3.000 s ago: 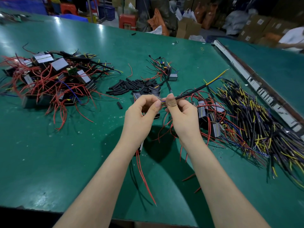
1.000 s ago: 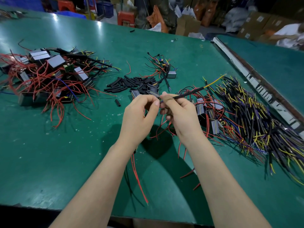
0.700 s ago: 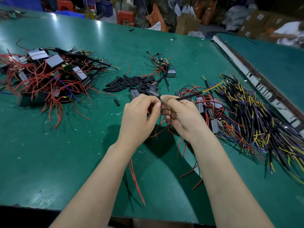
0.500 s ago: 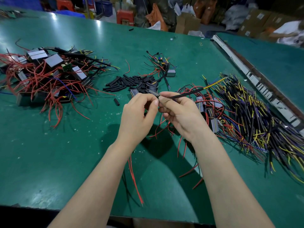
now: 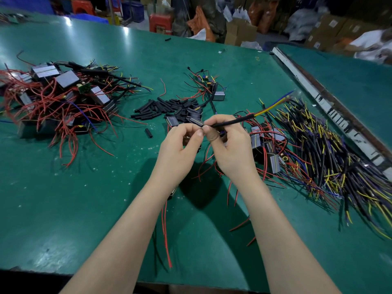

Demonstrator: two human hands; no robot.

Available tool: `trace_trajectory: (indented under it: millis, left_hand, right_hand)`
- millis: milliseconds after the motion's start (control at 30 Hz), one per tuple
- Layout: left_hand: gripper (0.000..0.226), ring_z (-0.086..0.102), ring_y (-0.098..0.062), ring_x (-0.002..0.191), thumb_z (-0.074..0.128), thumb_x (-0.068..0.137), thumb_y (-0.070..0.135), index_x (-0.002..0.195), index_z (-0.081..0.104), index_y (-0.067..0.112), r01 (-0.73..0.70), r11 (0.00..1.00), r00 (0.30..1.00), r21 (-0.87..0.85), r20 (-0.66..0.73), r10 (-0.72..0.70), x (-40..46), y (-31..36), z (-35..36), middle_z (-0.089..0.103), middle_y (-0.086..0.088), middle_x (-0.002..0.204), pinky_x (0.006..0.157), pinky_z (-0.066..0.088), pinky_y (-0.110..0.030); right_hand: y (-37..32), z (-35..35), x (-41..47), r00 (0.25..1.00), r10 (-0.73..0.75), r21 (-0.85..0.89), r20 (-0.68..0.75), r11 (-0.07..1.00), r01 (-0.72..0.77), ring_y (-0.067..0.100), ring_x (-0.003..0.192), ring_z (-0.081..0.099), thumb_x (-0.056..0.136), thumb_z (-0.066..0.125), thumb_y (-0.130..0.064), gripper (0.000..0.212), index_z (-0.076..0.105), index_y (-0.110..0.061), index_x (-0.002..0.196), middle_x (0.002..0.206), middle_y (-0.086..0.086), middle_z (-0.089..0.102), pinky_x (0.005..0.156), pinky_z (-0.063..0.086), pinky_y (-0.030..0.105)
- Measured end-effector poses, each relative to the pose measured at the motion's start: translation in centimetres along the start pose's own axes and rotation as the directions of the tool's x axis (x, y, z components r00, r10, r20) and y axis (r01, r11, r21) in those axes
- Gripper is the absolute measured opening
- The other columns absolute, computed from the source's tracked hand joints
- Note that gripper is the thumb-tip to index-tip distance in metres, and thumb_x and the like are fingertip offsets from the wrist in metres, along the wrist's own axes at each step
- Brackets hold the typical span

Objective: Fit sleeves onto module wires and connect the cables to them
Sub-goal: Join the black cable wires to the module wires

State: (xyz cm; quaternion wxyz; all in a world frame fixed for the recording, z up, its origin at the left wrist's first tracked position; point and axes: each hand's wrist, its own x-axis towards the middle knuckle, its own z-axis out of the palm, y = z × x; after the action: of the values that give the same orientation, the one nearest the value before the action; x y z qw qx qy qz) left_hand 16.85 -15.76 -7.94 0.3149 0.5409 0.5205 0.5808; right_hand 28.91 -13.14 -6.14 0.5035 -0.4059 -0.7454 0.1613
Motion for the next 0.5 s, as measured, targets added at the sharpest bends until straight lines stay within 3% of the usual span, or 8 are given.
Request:
trace_trajectory:
  millis: [67,200,267,367,433,500]
  left_hand:
    - [0.01,0.051,-0.013,0.076,0.056,0.094,0.026,0.086,0.061,0.029,0.003,1.0,1.0,0.018,-0.006,-0.003,0.03,0.0,0.0,0.06,0.004,0.082,0.074,0.045,-0.036]
    - [0.014,0.042,-0.001,0.058,0.059,0.093,0.026,0.079,0.061,0.025,0.034,0.999,0.999,0.016,-0.034,-0.034,0.16,0.17,-0.04,0.047,0.013,0.067,0.058,0.032,-0.023]
    - [0.014,0.04,0.001,0.057,0.059,0.093,0.024,0.079,0.061,0.024,0.034,0.999,0.999,0.015,-0.043,-0.033,0.16,0.41,-0.08,0.047,0.014,0.066,0.056,0.031,-0.02]
    - [0.016,0.047,-0.004,0.065,0.059,0.092,0.02,0.079,0.061,0.029,0.013,1.0,0.997,0.019,-0.079,-0.011,0.07,0.67,-0.33,0.056,0.008,0.074,0.063,0.038,-0.021]
    - [0.02,0.049,-0.006,0.069,0.06,0.091,0.02,0.078,0.059,0.035,-0.022,0.997,0.995,0.079,-0.094,0.03,-0.08,0.71,-0.44,0.057,0.005,0.078,0.068,0.042,-0.024]
    - [0.021,0.047,0.0,0.068,0.06,0.091,0.018,0.077,0.058,0.034,-0.081,0.982,0.991,0.168,-0.095,0.098,-0.22,0.8,-0.43,0.051,0.009,0.076,0.068,0.04,-0.016]
  right_hand:
    - [0.01,-0.07,0.02,0.999,0.026,0.045,0.028,0.999,-0.027,0.006,0.081,0.054,0.092,0.061,-0.009,0.004,0.063,-0.006,0.095,0.088,-0.004,0.06,0.077,0.042,0.012]
    - [-0.22,-0.17,-0.01,0.993,0.074,0.092,0.09,0.992,-0.082,0.01,0.085,0.057,0.095,0.059,-0.014,0.008,0.064,-0.009,0.098,0.089,-0.011,0.058,0.08,0.046,0.024]
    - [-0.23,-0.4,0.08,0.984,0.103,0.107,0.147,0.987,-0.119,0.01,0.087,0.058,0.097,0.055,-0.019,0.014,0.066,-0.011,0.1,0.092,-0.008,0.06,0.081,0.046,0.025]
    - [-0.39,-0.76,0.25,0.954,0.182,0.23,0.238,0.944,-0.238,-0.001,0.073,0.059,0.099,0.049,-0.023,0.02,0.067,-0.015,0.098,0.082,-0.008,0.062,0.069,0.043,0.014]
    - [-0.41,-0.72,0.27,0.947,0.209,0.25,0.243,0.93,-0.27,-0.003,0.071,0.059,0.1,0.046,-0.023,0.022,0.067,-0.017,0.097,0.081,-0.011,0.063,0.065,0.042,0.011]
    - [-0.29,-0.43,0.24,0.942,0.264,0.234,0.206,0.921,-0.31,0.002,0.076,0.059,0.099,0.046,-0.029,0.022,0.066,-0.024,0.094,0.085,-0.012,0.064,0.069,0.042,0.015]
